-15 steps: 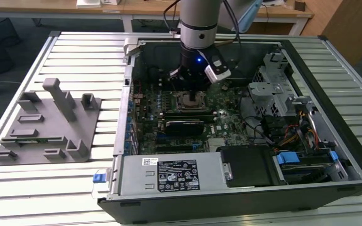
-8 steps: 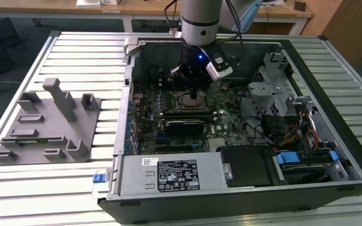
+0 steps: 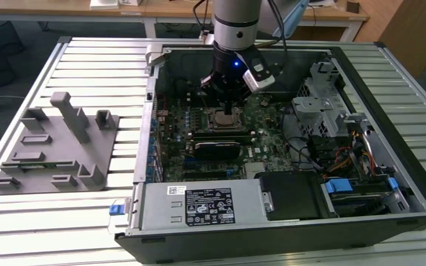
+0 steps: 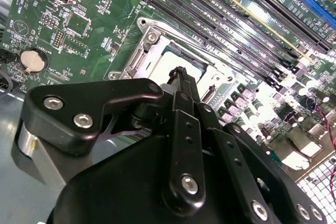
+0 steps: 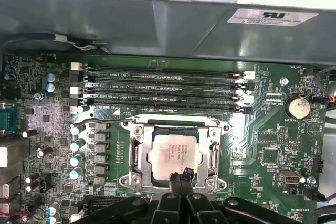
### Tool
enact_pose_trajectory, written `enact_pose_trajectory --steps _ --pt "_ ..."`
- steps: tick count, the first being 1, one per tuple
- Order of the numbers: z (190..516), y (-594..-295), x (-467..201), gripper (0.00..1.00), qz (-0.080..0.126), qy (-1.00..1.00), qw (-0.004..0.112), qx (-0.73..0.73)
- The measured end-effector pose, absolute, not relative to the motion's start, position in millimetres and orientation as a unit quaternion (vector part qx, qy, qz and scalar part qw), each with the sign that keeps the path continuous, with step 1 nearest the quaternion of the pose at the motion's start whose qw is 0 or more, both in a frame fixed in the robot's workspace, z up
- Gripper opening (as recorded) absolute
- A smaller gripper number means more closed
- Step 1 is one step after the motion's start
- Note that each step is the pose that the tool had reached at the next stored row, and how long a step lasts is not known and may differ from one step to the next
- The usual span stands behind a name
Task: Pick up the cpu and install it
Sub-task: 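Install the first cpu locking lever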
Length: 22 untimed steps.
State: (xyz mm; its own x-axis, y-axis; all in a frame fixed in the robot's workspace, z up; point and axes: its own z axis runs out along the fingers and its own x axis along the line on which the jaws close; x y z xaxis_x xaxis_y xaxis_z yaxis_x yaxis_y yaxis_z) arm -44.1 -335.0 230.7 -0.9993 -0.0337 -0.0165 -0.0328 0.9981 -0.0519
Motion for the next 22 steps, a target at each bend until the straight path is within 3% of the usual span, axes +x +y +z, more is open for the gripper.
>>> enact_pose_trajectory --steps 22 --pt "231 -335 -79 0.11 -0.026 0.999 0.009 -0.017"
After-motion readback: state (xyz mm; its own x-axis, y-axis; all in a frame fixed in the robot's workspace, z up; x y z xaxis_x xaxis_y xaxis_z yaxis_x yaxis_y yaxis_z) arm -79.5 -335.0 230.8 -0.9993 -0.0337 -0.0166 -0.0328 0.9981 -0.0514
